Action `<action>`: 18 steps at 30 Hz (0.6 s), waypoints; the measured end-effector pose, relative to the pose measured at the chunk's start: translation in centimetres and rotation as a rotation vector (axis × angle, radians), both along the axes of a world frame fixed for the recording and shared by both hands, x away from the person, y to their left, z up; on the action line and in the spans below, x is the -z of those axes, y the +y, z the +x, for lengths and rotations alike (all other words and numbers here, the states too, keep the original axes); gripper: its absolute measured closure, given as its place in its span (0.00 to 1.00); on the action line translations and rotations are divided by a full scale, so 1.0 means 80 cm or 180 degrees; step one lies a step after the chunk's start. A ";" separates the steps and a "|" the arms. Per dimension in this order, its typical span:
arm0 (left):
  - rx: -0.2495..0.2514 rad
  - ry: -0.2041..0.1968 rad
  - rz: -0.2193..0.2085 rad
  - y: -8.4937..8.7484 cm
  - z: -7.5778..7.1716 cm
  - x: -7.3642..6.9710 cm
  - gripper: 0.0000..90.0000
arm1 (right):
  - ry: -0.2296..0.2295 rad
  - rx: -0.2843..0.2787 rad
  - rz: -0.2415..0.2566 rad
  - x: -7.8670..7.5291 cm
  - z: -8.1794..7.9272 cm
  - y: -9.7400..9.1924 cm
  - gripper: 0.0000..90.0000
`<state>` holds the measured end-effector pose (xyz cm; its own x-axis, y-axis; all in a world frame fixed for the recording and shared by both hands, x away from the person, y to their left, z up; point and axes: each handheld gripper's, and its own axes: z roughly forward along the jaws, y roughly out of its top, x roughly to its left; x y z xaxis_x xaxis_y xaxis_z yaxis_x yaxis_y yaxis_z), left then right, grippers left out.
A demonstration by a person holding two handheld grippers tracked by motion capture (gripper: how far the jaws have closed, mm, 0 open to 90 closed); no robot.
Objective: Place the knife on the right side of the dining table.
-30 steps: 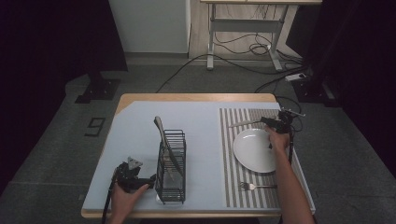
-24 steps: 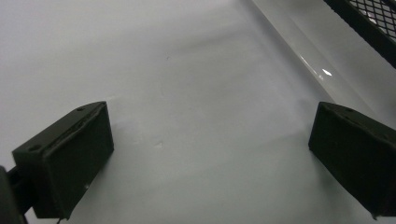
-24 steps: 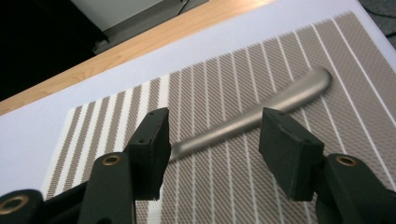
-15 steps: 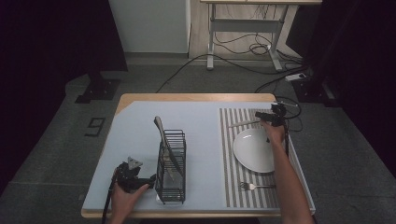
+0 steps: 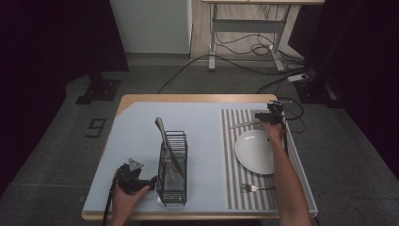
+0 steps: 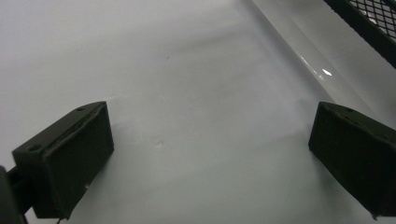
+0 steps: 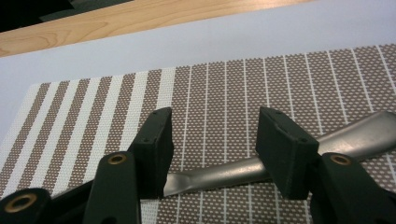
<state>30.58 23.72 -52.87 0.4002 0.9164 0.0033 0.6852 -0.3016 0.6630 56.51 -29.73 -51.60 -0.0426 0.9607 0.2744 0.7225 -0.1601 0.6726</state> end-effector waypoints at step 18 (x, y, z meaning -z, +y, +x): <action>0.0002 0.0000 0.0003 0.000 0.000 0.000 0.00 | 0.0059 0.0107 0.0027 0.003 -0.005 -0.006 0.47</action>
